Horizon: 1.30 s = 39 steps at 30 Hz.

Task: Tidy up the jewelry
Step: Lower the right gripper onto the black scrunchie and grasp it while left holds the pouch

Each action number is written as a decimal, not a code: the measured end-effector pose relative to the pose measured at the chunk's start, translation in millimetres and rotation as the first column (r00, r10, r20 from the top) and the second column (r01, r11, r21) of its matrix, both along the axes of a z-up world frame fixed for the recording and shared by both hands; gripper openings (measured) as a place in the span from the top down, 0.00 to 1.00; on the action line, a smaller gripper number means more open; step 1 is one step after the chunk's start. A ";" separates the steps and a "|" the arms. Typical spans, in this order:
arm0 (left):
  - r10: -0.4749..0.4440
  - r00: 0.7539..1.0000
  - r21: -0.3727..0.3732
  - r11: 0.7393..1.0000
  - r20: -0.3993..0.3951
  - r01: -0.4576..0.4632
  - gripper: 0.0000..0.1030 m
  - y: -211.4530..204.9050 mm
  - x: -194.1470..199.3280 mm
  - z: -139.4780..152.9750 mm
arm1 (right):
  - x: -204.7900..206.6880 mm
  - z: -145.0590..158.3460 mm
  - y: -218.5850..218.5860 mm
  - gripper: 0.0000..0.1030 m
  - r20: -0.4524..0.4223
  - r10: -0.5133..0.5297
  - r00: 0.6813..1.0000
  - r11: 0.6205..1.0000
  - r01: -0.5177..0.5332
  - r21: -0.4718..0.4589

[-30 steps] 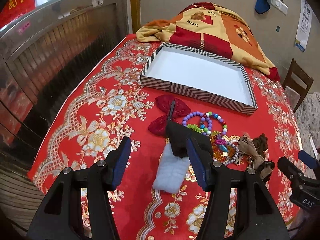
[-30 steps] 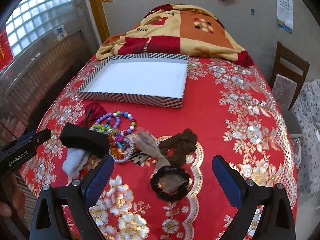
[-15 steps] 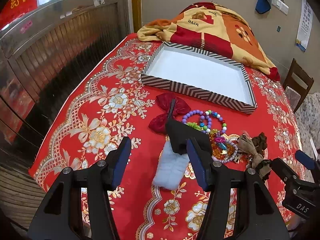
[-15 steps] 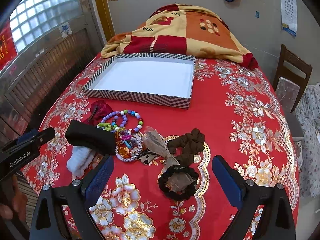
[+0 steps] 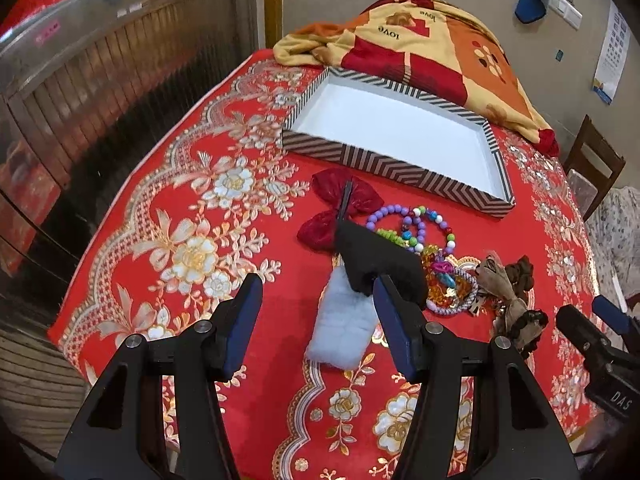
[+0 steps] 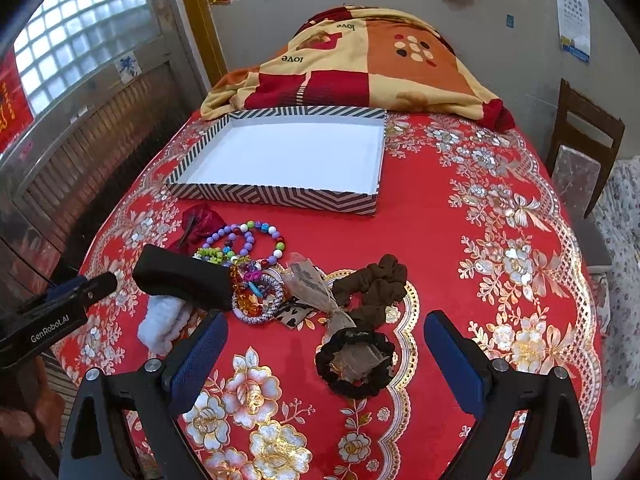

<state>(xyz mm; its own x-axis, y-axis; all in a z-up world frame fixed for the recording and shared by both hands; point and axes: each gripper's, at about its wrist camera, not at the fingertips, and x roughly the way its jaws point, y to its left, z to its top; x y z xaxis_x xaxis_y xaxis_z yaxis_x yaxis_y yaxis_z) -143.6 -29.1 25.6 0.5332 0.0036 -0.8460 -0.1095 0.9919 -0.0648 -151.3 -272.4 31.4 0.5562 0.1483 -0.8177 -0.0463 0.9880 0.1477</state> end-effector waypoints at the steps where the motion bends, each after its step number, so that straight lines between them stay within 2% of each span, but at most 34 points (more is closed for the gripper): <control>1: -0.001 1.000 -0.008 1.000 -0.006 0.001 0.44 1.8 -0.2 -0.9 | 0.1 -0.4 -0.9 0.05 -0.002 0.000 1.000 1.000 0.000 0.000; 11: 0.002 0.999 -0.066 0.998 -0.046 -0.005 0.44 19.9 -1.0 -7.3 | -4.7 -3.7 -13.0 0.05 -0.019 0.012 1.000 1.000 -0.012 -0.012; 18: -0.028 0.998 -0.111 0.994 -0.064 0.021 0.40 15.5 6.5 -8.5 | -9.9 -10.5 -19.7 0.05 -0.024 0.026 0.999 0.999 -0.027 -0.019; 22: -0.039 0.997 -0.126 0.992 -0.074 0.029 0.38 12.6 13.1 -9.3 | -9.5 -18.1 -22.9 0.06 -0.050 0.028 0.998 0.998 -0.031 -0.058; 26: -0.045 0.995 -0.145 0.989 -0.086 0.032 0.38 10.6 19.6 -11.3 | -8.9 -22.8 -29.1 0.05 -0.058 0.018 0.998 0.999 -0.020 -0.046; 39: -0.063 0.990 -0.196 0.980 -0.123 0.038 0.35 8.1 44.4 -18.2 | -1.4 -29.8 -25.1 0.06 -0.077 0.076 0.994 0.994 -0.082 -0.076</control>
<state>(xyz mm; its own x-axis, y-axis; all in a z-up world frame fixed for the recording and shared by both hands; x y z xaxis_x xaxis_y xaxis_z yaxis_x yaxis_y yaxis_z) -99.2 -21.0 7.4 0.4160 -0.1907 -0.8891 -0.0792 0.9665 -0.2443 -152.7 -297.5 1.5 0.4833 0.1227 -0.8668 -0.1164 0.9903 0.0752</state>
